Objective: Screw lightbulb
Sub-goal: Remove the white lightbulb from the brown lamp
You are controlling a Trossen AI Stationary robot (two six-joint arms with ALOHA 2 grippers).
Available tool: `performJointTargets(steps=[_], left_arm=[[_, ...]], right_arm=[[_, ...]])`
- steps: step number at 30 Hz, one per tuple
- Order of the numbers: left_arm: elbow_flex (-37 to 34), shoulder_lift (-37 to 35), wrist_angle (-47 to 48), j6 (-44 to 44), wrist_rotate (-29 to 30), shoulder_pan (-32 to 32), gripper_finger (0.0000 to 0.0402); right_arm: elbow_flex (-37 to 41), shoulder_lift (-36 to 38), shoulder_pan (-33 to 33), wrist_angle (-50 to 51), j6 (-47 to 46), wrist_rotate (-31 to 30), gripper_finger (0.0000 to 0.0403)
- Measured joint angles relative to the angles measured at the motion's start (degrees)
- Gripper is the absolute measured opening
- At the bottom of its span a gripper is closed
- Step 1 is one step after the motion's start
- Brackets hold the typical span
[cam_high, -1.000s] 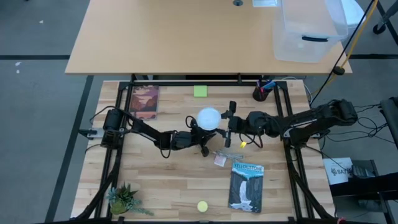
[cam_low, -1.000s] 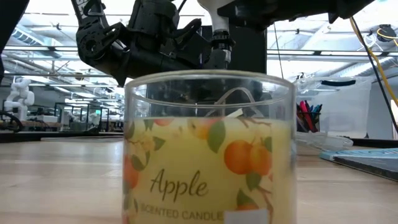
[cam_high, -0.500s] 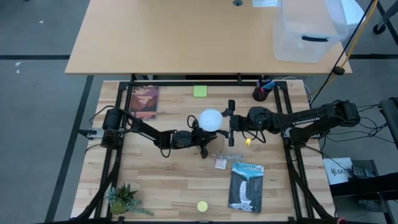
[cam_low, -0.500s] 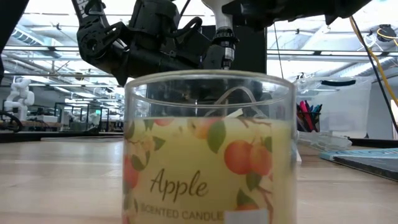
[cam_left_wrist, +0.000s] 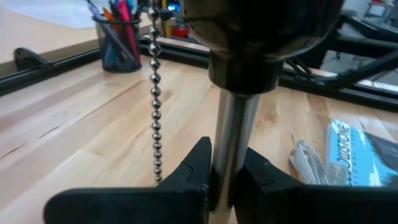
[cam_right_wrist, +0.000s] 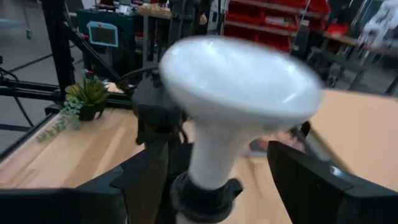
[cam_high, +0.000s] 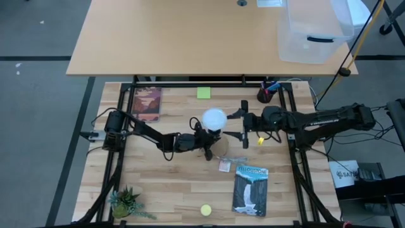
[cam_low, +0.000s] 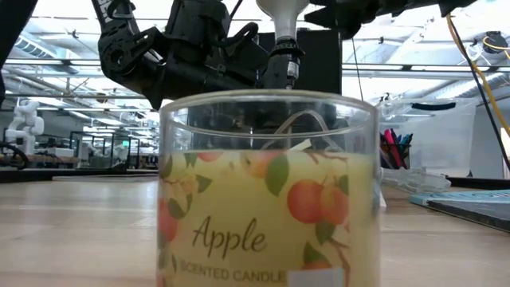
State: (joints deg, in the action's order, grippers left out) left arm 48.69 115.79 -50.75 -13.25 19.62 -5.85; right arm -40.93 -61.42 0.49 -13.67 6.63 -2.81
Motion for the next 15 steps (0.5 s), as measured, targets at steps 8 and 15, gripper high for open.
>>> performJointTargets(steps=[8, 15], left_arm=[[-0.04, 0.00, -0.19, -3.00, 5.52, 0.09, 0.0031], [-0.04, 0.00, -0.34, -3.70, 6.95, 0.17, 0.0031]], right_arm=[[0.04, -5.28, 2.64, -2.04, -2.90, -8.78, 0.0269], [0.09, -11.99, 4.82, -9.26, -4.08, -16.69, 0.0269]])
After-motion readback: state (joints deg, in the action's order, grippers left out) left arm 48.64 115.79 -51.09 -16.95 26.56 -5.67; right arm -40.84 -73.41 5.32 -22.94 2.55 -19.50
